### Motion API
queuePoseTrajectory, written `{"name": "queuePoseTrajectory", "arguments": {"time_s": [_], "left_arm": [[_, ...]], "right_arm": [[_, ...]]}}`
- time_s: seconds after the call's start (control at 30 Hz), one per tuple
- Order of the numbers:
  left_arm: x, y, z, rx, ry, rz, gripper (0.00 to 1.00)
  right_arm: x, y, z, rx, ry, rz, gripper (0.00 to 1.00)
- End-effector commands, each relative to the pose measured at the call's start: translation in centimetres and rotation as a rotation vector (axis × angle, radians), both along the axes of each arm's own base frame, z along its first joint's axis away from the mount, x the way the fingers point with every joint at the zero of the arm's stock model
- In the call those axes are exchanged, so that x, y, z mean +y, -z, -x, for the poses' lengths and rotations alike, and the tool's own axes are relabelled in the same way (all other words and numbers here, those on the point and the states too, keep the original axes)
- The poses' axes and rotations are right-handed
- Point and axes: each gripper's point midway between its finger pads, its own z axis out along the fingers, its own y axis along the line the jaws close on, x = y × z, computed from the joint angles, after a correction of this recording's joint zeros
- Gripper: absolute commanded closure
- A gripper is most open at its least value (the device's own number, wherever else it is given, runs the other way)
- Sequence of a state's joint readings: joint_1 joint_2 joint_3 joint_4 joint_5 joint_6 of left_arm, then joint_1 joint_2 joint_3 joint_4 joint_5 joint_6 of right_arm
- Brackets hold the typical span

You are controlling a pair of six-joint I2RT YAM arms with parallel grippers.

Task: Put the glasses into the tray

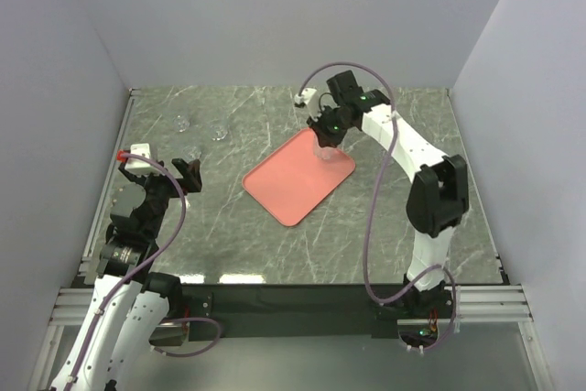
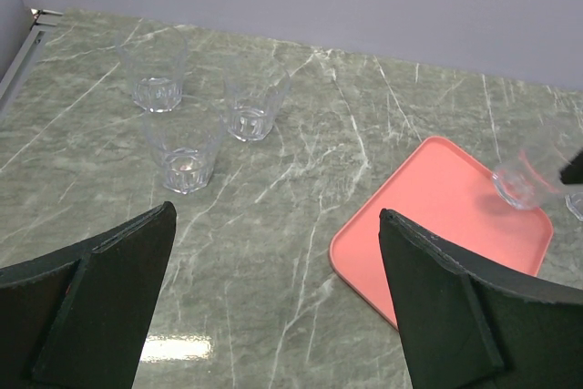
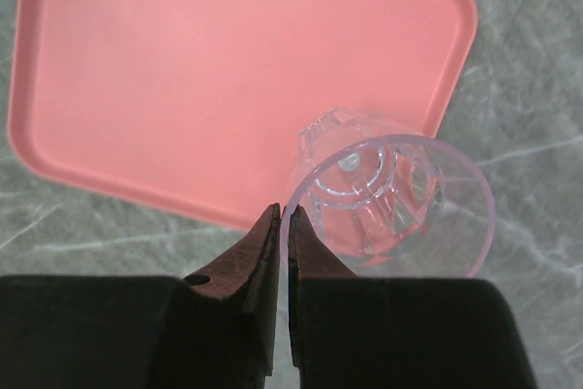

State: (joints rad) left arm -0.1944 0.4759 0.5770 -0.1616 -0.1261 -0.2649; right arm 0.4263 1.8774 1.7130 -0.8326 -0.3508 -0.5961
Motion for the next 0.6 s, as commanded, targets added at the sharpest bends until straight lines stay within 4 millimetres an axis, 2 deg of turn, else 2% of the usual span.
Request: {"name": "queuePoseTrajectory", "arguments": {"time_s": [0.0,0.03,0.1,0.13,0.2,0.23,0.3,0.57], "left_arm": [[-0.4,-0.9,-0.3,-0.043,0.022,-0.014,0.01],[-0.3,-0.9,-0.3,-0.043,0.022,-0.015,0.01],[-0.4,-0.9,-0.3,-0.043,0.022,-0.017,0.01],[-0.4,-0.8,-0.4,-0.040,0.022,-0.017,0.01],[-0.4,-0.8,-0.4,-0.040,0.022,-0.019,0.01],[-0.3,-0.9,-0.4,-0.043,0.022,-0.018,0.01],[-0.4,-0.8,-0.4,-0.042,0.023,-0.018,0.01],[-0.4,-0.9,-0.3,-0.046,0.026,-0.019,0.01]], "right_arm": [[1.1,-2.1,-2.7,-0.080,0.019,0.016,1.00],[1.3,-0.9,-3.3,-0.060,0.023,0.031,1.00],[1.9,-1.4,-4.2,-0.076,0.024,0.032,1.00],[2.2,-0.4,-4.6,-0.059,0.026,0.041,1.00],[2.5,-0.8,-5.3,-0.070,0.028,0.039,1.00],[2.7,0.0,-5.6,-0.057,0.027,0.047,1.00],[3.1,-0.3,-6.1,-0.067,0.029,0.043,1.00],[4.1,1.1,-6.7,-0.057,0.017,0.062,1.00]]}}
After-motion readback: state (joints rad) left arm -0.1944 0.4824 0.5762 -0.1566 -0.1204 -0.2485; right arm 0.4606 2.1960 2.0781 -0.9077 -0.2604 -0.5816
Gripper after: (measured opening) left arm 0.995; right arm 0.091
